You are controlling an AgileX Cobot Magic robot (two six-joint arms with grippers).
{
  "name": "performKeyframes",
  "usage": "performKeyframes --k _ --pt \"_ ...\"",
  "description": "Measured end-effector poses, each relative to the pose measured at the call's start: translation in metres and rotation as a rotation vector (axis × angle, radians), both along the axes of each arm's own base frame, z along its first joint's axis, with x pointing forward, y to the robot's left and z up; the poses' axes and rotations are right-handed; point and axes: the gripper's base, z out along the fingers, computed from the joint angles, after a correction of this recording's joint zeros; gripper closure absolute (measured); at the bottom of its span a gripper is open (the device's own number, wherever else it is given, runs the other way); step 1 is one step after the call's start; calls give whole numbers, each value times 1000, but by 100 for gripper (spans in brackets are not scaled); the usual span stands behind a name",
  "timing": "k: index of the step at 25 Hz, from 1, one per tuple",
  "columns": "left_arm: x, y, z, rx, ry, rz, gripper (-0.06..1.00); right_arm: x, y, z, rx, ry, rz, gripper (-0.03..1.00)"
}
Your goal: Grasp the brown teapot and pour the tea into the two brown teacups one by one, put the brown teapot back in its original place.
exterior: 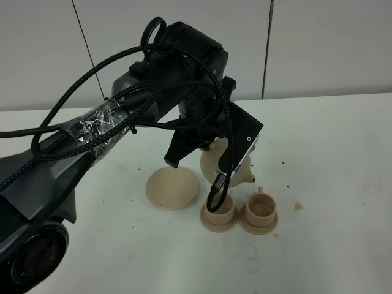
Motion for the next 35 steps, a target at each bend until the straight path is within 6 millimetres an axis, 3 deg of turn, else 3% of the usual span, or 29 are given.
performKeyframes --k 35 --pt "-10 -18 -6 92 -50 -72 77 0 0 0 0 0 0 62"
